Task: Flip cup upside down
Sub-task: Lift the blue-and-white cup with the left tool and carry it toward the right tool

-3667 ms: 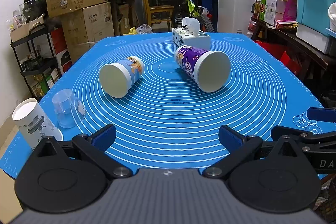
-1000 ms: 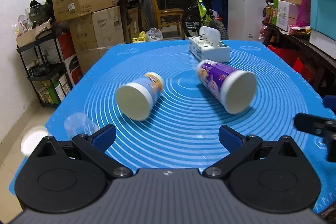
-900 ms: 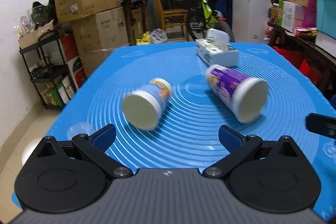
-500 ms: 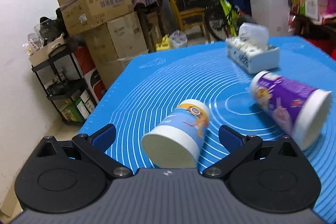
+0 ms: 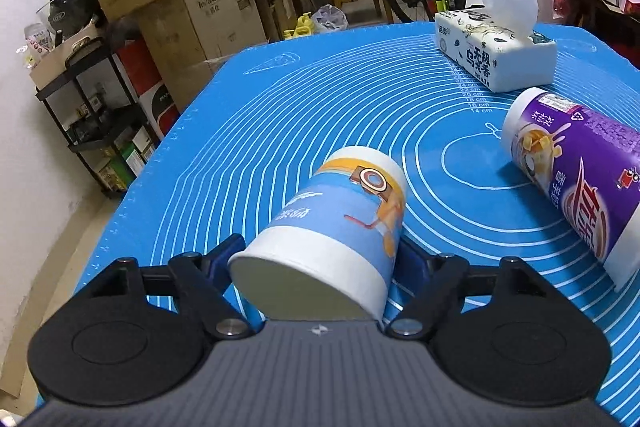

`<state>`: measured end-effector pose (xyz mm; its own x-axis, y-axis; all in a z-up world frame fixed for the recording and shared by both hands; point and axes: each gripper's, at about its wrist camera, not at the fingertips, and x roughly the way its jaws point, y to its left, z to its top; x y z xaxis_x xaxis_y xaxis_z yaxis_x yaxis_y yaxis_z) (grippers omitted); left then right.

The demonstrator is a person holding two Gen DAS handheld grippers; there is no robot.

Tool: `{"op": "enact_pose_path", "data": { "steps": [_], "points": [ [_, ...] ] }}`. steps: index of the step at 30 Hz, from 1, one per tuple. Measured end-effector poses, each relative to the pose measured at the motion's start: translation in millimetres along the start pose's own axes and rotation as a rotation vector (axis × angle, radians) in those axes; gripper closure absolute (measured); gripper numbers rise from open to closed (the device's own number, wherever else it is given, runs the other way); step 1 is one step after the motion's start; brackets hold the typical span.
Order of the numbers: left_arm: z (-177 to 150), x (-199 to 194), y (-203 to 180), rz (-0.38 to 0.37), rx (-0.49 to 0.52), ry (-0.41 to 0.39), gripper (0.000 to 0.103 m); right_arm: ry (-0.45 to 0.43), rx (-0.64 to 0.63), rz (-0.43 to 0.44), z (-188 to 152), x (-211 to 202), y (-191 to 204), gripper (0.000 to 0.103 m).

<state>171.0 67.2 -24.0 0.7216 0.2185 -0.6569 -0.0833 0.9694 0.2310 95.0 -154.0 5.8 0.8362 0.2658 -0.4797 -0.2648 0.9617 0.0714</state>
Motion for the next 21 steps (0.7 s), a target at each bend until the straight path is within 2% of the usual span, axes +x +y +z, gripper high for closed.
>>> {"op": "enact_pose_path", "data": {
  "steps": [5, 11, 21],
  "points": [
    [0.4, -13.6, 1.7, -0.042, -0.033, -0.008, 0.023, 0.001, 0.001, 0.0, 0.1, -2.4, -0.6, 0.011],
    [-8.1, -65.3, -0.1, -0.123, -0.078, -0.045, 0.023, -0.009, 0.0, -0.003, -1.5, -15.9, -1.5, 0.011],
    [-38.6, -117.7, -47.6, -0.241, -0.069, -0.04, 0.023, 0.011, 0.022, -0.025, -14.7, -46.6, -5.2, 0.011]
  ]
}}
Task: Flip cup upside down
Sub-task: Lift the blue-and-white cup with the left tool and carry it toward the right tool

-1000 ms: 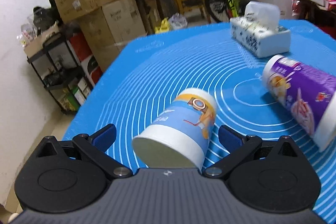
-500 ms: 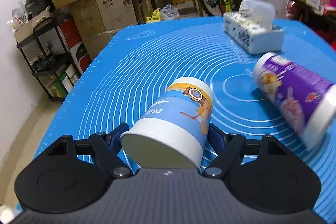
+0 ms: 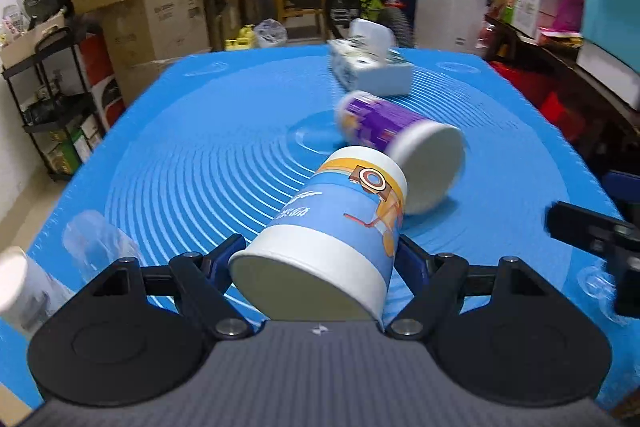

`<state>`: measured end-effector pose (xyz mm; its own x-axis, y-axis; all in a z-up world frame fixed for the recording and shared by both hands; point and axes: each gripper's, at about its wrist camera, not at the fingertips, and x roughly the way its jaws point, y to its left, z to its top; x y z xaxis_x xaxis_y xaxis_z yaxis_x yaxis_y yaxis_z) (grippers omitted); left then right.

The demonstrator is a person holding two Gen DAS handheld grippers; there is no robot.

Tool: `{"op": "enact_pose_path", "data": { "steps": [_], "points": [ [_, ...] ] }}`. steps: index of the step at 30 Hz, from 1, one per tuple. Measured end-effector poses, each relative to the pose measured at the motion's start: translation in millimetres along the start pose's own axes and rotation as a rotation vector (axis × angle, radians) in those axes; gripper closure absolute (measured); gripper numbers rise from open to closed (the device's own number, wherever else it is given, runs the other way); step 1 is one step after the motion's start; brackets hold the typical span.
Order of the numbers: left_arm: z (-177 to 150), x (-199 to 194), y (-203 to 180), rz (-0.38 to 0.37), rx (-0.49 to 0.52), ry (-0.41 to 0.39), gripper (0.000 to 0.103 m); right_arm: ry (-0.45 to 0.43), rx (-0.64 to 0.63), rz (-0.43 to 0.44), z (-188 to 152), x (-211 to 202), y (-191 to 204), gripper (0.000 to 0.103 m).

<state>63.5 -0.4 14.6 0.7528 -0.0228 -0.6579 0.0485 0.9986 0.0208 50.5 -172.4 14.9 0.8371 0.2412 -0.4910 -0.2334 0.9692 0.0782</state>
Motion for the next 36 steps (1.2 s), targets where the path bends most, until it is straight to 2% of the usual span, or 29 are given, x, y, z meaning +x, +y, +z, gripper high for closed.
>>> {"op": "enact_pose_path", "data": {
  "steps": [7, 20, 23, 26, 36],
  "points": [
    [-21.1, 2.0, -23.3, -0.045, 0.008, 0.051, 0.023, 0.036, 0.021, -0.016, -12.7, -10.9, -8.9, 0.011],
    [-38.0, 10.7, -30.1, -0.061, 0.013, 0.089, 0.022, 0.1, 0.039, -0.034, -31.5, -2.5, -14.7, 0.011],
    [-38.3, 11.4, -30.0, -0.073, 0.005, 0.102, 0.01, 0.104, 0.037, -0.035, -32.5, -1.4, -12.8, 0.011],
    [-38.2, 11.1, -30.2, -0.054, 0.01, 0.097, 0.003, 0.103, 0.038, -0.034, -33.0, -1.7, -12.1, 0.011],
    [-37.7, 7.3, -28.5, -0.06, 0.0, 0.093, 0.001, 0.097, 0.04, -0.037, -29.1, -4.0, -14.2, 0.011]
  ]
}}
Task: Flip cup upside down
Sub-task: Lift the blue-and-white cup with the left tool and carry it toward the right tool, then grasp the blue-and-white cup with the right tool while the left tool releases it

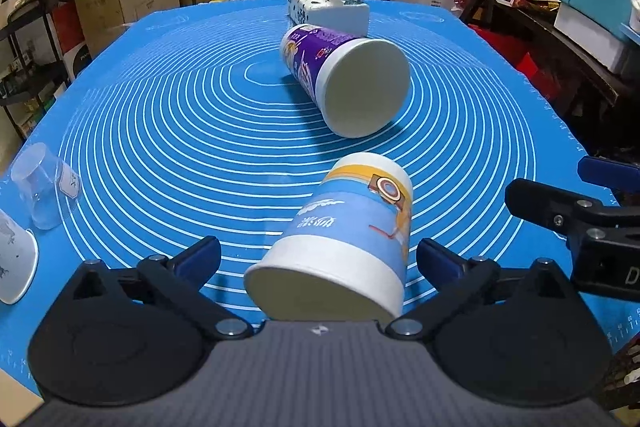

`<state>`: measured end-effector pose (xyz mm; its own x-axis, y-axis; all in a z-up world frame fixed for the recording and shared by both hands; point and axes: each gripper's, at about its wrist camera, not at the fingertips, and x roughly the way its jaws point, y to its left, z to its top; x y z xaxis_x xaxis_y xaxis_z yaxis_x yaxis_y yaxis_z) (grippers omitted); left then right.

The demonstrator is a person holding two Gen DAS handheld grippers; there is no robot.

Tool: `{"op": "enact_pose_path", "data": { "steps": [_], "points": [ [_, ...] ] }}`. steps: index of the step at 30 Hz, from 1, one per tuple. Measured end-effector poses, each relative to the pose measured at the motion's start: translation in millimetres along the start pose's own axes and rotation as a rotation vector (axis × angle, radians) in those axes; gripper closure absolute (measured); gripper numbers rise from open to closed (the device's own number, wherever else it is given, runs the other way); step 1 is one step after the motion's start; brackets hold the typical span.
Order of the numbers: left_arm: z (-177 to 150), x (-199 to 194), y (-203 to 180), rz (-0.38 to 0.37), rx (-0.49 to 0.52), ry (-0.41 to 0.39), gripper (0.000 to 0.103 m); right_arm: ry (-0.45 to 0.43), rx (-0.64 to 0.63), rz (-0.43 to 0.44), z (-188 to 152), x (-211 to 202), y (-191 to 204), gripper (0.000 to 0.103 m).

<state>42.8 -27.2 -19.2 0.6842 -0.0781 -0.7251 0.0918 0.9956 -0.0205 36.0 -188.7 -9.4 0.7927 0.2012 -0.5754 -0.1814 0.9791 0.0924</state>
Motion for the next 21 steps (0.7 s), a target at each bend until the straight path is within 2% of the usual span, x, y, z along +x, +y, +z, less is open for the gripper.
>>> {"op": "enact_pose_path", "data": {
  "steps": [8, 14, 21],
  "points": [
    [1.3, -8.2, 2.5, -0.007, -0.009, -0.014, 0.001, -0.018, 0.002, -0.003, 3.7, -7.7, -0.2, 0.011],
    [6.6, -34.6, 13.2, -0.016, -0.022, -0.07, 0.001, -0.022, 0.026, 0.01, 11.7, -16.6, 1.1, 0.011],
    [16.2, -59.1, 33.8, 0.098, 0.011, -0.138, 0.001, 0.013, 0.025, 0.051, 26.7, -13.5, 20.3, 0.011]
  ]
}}
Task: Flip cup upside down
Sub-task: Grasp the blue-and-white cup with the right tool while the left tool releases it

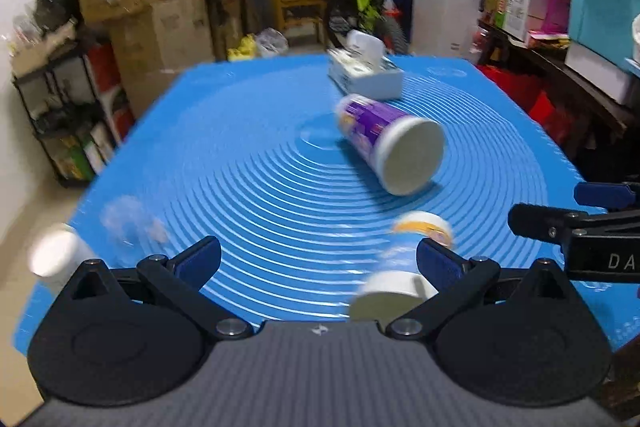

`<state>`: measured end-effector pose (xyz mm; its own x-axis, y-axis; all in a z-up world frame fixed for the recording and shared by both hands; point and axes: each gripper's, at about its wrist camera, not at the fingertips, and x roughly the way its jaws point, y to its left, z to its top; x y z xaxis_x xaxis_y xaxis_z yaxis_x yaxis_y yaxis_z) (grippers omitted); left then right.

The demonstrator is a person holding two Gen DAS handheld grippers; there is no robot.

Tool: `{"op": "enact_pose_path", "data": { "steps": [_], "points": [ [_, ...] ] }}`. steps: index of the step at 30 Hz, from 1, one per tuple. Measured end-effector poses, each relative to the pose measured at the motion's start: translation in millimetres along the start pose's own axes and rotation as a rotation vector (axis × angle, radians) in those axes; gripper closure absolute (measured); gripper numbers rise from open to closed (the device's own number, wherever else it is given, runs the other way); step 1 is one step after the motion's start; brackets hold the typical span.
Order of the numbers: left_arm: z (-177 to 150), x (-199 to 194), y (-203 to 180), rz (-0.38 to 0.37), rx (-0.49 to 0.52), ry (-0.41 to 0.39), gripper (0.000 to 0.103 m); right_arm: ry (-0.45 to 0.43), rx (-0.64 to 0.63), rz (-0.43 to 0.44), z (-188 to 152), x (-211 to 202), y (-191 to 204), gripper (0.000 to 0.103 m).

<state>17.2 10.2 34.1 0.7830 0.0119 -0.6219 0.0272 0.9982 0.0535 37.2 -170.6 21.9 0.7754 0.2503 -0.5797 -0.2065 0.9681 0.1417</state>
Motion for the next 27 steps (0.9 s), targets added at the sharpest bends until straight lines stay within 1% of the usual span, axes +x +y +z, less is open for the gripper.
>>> {"op": "enact_pose_path", "data": {
  "steps": [3, 6, 10, 14, 18, 20, 22, 23, 24, 27],
  "points": [
    [3.2, 3.2, 16.5, 0.032, -0.022, -0.005, 0.001, 0.032, 0.005, 0.025, 6.7, 7.3, 11.6, 0.011],
    [3.5, 11.1, 31.6, 0.049, -0.045, 0.001, 0.001, 0.074, 0.02, 0.053, 13.9, 18.6, 24.3, 0.011],
    [-1.8, 21.8, 47.3, 0.067, -0.075, 0.0, 0.001, 0.17, 0.061, 0.079, 19.0, 42.3, 37.3, 0.011],
    [-8.4, 28.2, 57.0, 0.062, -0.105, 0.007, 0.001, 0.267, 0.109, 0.098, 23.2, 66.7, 44.7, 0.011],
    [-11.7, 26.7, 57.0, 0.048, -0.102, -0.007, 0.001, 0.357, 0.187, 0.121, 22.4, 88.2, 44.1, 0.012],
    [-13.9, 27.5, 58.8, 0.04, -0.102, -0.008, 0.001, 0.392, 0.21, 0.125, 22.3, 96.4, 46.0, 0.017],
    [-15.4, 28.7, 60.0, 0.037, -0.1, -0.004, 0.001, 0.426, 0.214, 0.119, 21.9, 103.2, 47.3, 0.025],
    [-15.8, 28.8, 60.4, 0.037, -0.1, -0.004, 0.001, 0.447, 0.217, 0.12, 21.0, 106.7, 47.7, 0.026],
    [-16.5, 28.8, 60.8, 0.037, -0.1, -0.003, 0.001, 0.457, 0.225, 0.128, 20.1, 108.6, 48.0, 0.029],
    [-19.1, 29.1, 61.1, 0.036, -0.101, -0.001, 0.001, 0.469, 0.241, 0.135, 20.7, 109.7, 48.8, 0.03]
  ]
}}
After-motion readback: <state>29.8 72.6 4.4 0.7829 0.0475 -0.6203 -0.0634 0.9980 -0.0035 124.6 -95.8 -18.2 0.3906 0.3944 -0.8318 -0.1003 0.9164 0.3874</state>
